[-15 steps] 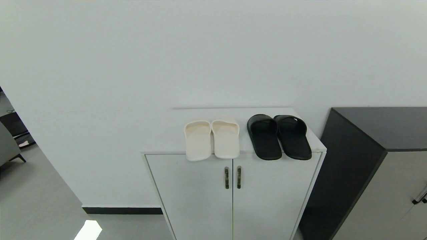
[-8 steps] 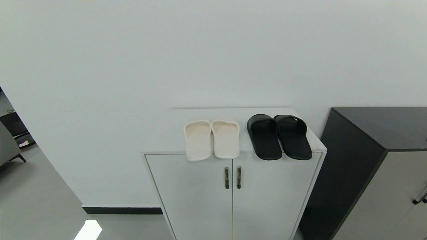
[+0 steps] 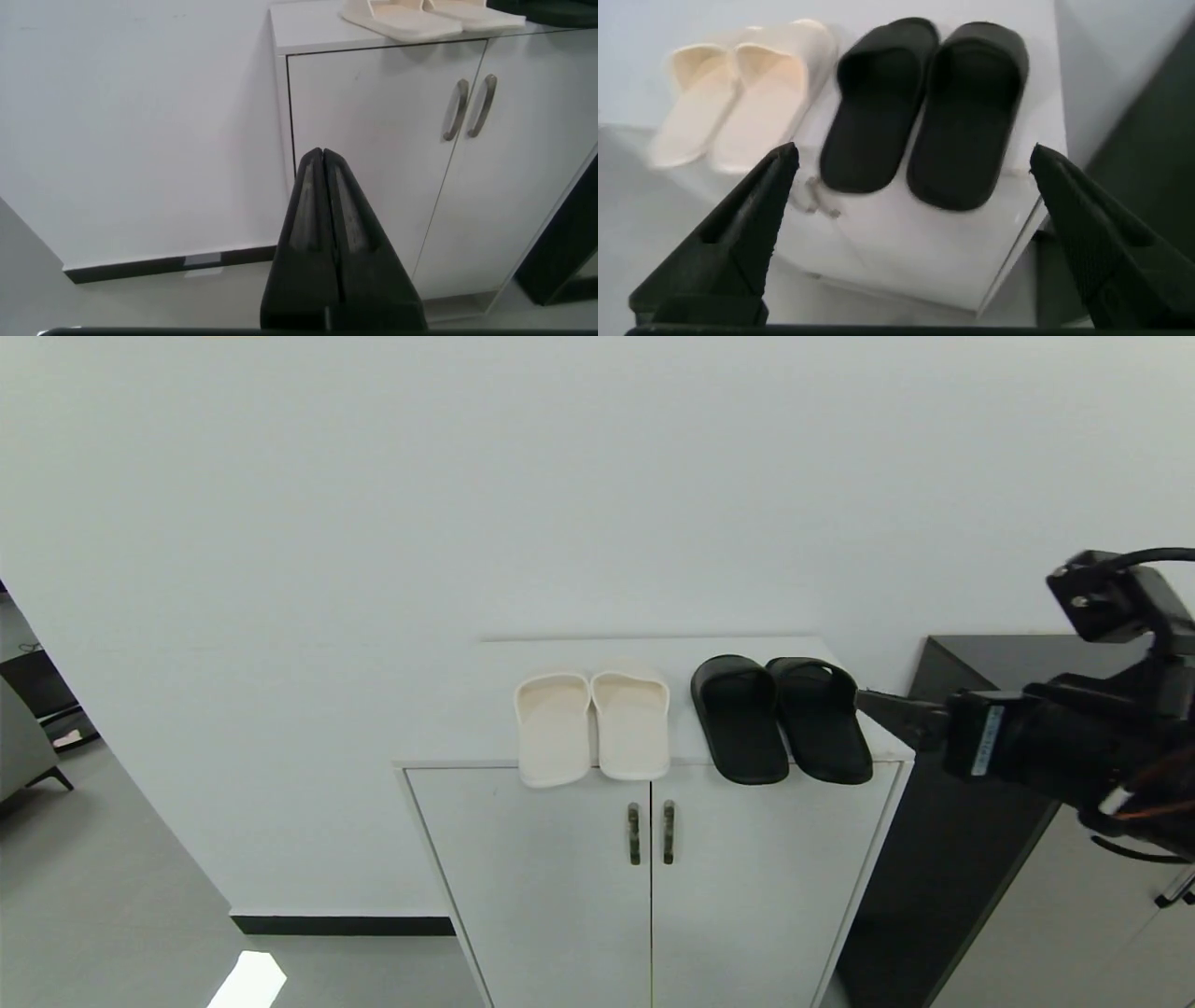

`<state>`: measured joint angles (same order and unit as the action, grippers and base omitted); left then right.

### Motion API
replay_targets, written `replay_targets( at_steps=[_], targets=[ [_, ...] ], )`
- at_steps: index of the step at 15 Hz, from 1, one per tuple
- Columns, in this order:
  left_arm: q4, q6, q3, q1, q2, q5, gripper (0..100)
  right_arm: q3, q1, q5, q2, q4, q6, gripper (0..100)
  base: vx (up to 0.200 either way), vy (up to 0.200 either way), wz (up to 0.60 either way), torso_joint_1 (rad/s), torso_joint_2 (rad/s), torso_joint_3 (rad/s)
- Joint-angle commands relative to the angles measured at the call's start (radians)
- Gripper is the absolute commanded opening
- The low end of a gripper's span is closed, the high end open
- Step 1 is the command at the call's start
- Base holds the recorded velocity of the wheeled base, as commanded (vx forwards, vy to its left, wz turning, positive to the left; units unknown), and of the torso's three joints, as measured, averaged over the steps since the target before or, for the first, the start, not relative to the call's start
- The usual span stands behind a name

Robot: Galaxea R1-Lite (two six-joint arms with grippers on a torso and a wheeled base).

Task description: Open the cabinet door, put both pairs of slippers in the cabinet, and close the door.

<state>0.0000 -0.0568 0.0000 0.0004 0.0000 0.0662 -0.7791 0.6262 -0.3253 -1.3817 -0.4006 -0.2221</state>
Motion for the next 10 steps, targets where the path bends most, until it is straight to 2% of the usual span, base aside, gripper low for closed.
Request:
replay_targets(
  at_steps=[1,6,10],
  targets=[
    [0.0,0.0,0.0,0.0,0.002,0.0,0,-0.072,0.003,-0.012,-0.178,-0.043,0.001,100,0.0,0.0,0.0,0.0,0.0,0.0],
    [0.0,0.003,0.0,0.0,0.002,0.0,0,-0.233,-0.025,-0.054,-0.353,-0.069,0.01,100,0.0,0.0,0.0,0.0,0.0,0.0],
    [0.0,0.005,0.0,0.0,0.002,-0.002,0,-0.284,-0.051,-0.052,-0.439,-0.072,0.044,100,0.0,0.0,0.0,0.0,0.0,0.0]
  ],
)
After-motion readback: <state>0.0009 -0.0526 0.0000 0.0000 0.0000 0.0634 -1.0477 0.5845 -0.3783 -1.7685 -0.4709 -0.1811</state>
